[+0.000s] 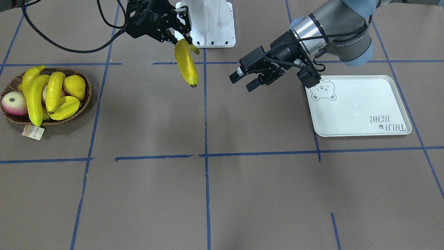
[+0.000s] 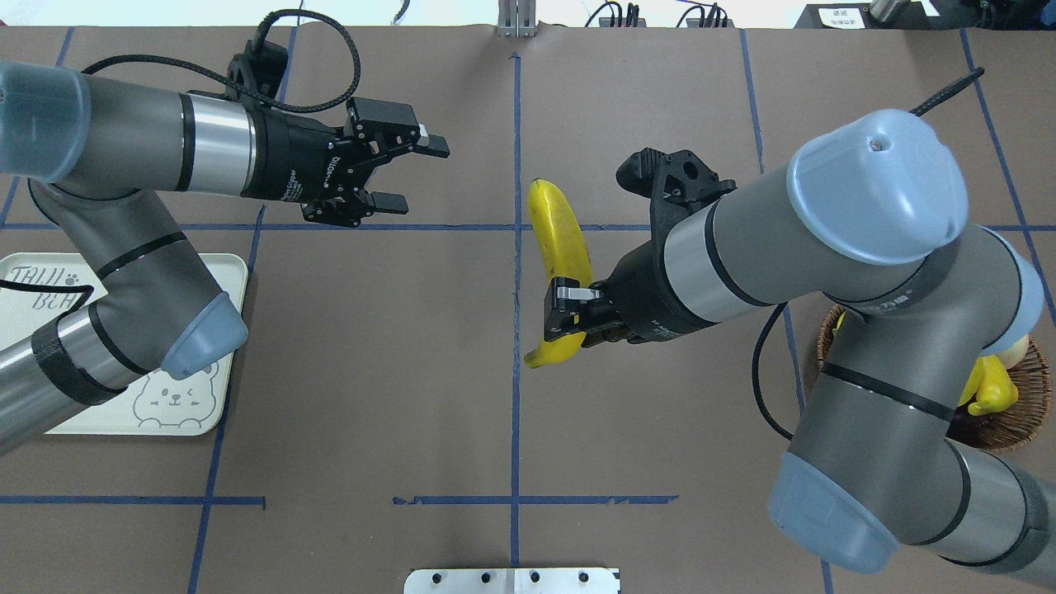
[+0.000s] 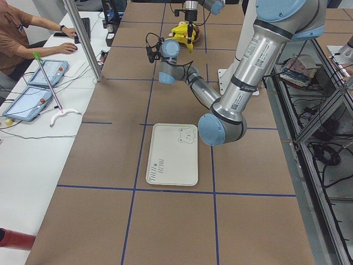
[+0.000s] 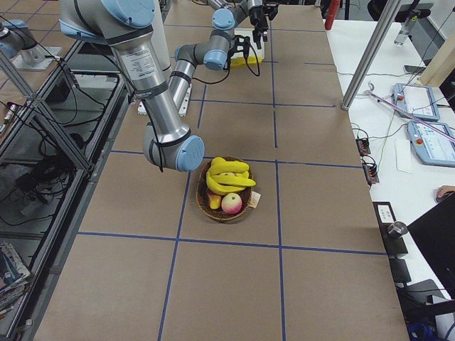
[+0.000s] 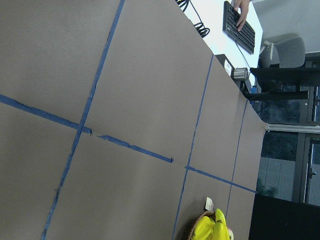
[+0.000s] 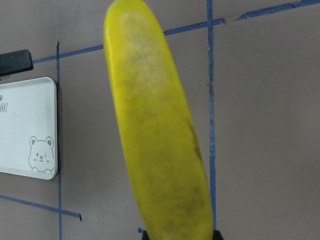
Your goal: Transfer all bananas from basket to plate
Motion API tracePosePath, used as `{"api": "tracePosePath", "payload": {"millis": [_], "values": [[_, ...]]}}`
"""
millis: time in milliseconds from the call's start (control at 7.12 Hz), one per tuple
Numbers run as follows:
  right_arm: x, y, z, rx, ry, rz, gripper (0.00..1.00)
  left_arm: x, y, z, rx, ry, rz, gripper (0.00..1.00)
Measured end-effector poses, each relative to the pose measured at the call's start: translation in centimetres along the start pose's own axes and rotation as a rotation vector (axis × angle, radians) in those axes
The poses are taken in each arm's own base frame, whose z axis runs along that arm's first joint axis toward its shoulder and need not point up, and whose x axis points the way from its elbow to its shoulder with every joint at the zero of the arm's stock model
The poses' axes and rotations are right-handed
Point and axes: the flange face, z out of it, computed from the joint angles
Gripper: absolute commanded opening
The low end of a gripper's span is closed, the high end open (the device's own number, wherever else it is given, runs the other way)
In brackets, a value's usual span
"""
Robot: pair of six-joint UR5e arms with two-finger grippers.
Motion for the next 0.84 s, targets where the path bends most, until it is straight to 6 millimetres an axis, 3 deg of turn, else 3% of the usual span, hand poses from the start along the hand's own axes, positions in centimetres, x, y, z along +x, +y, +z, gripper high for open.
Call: {"api": "tracePosePath", "payload": {"millis": [422, 843], "values": [[-1.0, 0.8, 0.6, -0.012, -0.01, -0.013, 0.0, 2.3, 4.0, 3.3, -0.046, 0.039, -0.057, 0.98], [-2.2, 1.2, 1.0, -0.021, -0.021, -0.019, 0.0, 2.5, 7.3, 5.5, -0.067, 0.058, -0.073, 0.95]]}}
